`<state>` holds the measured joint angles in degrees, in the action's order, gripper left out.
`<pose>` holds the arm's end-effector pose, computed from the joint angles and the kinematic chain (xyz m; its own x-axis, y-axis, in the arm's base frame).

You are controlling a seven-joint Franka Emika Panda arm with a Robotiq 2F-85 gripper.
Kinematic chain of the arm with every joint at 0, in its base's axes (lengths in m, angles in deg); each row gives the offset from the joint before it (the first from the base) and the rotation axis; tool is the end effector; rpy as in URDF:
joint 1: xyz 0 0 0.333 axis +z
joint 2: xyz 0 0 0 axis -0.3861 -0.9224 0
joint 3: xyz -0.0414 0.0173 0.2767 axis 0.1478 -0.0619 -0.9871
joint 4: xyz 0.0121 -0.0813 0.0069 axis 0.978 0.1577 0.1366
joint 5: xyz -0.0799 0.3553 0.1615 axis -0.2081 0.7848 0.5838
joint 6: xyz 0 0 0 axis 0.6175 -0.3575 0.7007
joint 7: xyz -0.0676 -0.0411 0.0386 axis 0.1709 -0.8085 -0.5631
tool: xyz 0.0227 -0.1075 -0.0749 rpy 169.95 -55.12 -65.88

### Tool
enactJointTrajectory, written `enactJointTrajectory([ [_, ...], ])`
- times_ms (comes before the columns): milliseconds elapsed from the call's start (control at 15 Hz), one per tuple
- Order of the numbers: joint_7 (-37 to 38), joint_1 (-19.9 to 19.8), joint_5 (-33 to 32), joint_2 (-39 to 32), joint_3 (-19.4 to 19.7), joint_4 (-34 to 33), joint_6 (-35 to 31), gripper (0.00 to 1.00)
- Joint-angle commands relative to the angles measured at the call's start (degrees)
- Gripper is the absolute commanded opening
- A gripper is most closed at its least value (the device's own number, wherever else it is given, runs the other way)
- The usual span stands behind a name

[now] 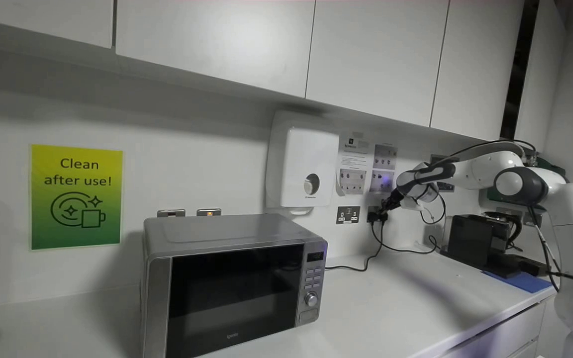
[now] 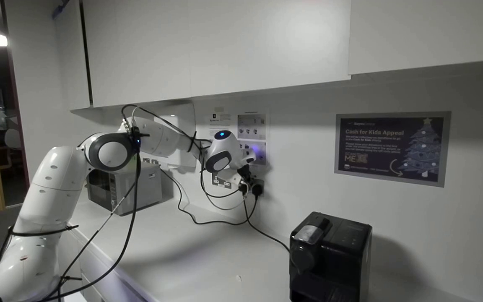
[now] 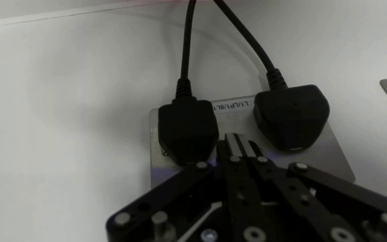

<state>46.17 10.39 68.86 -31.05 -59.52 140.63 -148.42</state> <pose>0.7069 -0.1469 0.4315 0.7629 -0.1215 0.6350 -0.0705 -0.9920 -0.1051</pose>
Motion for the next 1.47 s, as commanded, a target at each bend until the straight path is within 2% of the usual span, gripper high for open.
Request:
enactJointTrajectory([
  [0,1.00,-0.08,-1.27,-1.36,-0.19,-2.69,-0.85,0.00],
  [1400,0.75,0.13,-0.71,-2.43,-0.80,-5.40,-1.42,0.00],
])
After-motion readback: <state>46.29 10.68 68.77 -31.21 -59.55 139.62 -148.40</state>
